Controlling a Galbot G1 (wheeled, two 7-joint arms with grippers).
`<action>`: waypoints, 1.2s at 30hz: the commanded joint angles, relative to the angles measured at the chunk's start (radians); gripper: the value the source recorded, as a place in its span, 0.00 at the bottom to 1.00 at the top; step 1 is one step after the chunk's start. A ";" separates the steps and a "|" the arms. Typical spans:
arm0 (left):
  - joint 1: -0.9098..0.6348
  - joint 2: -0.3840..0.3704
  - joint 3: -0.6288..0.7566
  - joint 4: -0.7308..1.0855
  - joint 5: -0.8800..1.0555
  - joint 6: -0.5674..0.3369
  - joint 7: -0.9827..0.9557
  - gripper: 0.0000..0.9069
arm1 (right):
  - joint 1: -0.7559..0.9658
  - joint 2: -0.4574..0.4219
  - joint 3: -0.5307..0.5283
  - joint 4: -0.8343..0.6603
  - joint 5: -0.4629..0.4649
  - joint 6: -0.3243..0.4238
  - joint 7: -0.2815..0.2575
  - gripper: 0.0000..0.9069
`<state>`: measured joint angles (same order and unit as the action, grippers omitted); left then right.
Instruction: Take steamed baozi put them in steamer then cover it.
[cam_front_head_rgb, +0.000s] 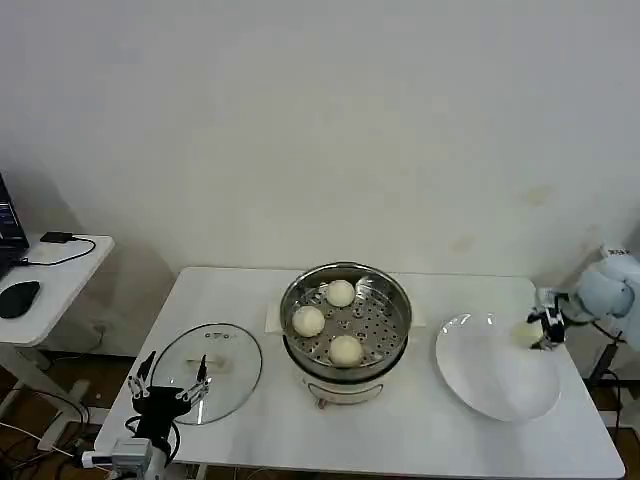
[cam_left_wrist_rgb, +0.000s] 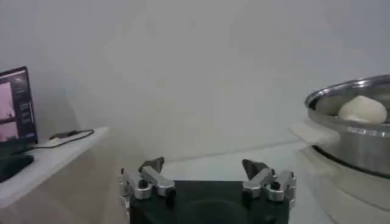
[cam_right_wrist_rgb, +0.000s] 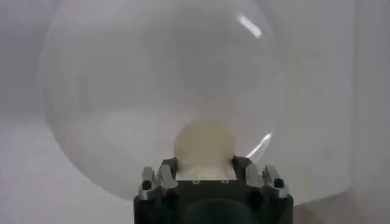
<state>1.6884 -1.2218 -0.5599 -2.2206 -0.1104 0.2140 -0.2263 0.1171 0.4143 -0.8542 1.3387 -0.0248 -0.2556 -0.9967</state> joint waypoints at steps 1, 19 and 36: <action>0.000 0.002 0.000 -0.005 0.001 0.001 0.000 1.00 | 0.422 -0.007 -0.270 0.234 0.189 -0.080 0.029 0.69; -0.004 -0.019 0.006 -0.013 0.020 -0.001 -0.001 1.00 | 0.700 0.411 -0.590 0.305 0.679 -0.401 0.300 0.69; -0.023 -0.027 0.010 0.018 0.021 -0.008 0.000 1.00 | 0.560 0.505 -0.628 0.279 0.814 -0.475 0.444 0.70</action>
<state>1.6666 -1.2500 -0.5491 -2.2079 -0.0885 0.2073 -0.2270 0.7081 0.8531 -1.4392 1.6120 0.7128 -0.6773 -0.6233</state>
